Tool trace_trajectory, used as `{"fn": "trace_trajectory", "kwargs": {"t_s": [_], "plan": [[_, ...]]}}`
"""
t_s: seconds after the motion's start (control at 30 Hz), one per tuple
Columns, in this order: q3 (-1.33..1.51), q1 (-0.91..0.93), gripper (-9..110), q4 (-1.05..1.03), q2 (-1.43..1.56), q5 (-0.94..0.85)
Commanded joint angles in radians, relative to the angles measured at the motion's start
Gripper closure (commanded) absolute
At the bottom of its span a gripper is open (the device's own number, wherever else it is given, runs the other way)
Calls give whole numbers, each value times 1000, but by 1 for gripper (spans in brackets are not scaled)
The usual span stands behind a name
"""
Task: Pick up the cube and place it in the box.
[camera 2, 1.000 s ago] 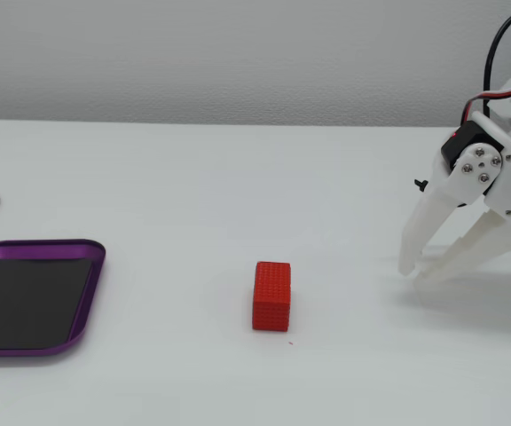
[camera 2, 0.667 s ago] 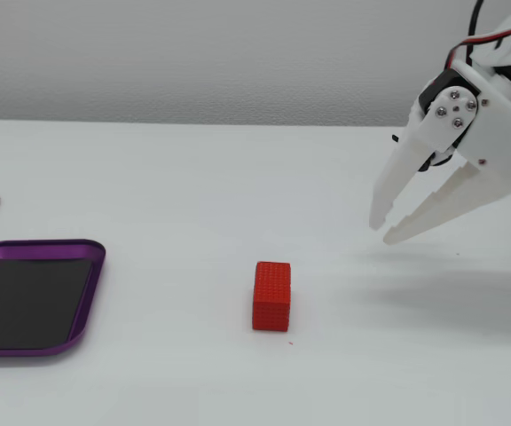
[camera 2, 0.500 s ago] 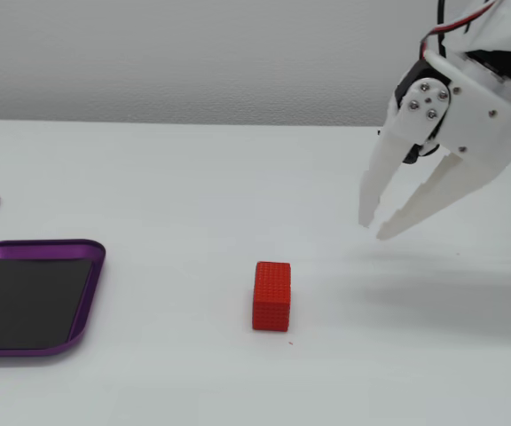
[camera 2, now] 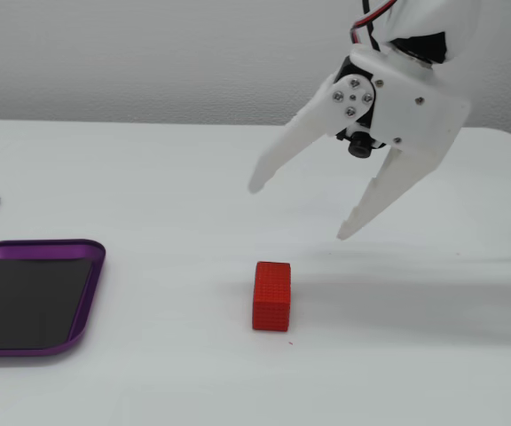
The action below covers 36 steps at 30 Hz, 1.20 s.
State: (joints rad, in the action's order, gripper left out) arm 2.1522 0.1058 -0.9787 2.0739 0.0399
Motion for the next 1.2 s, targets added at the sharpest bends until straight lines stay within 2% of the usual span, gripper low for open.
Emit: {"fn": "trace_trajectory", "kwargs": {"t_s": [0.0, 0.27, 0.5, 0.8, 0.9, 1.1, 1.17], "plan": [[-84, -35, 73, 12, -91, 5], [-179, -143, 73, 72, -319, 5], [-175, -133, 73, 167, -451, -3], [-178, -132, 74, 176, -520, -8], [-178, -132, 80, 176, -522, -8], [-178, -132, 101, 175, -511, -8], [-178, -133, 102, 172, -509, -8]]}}
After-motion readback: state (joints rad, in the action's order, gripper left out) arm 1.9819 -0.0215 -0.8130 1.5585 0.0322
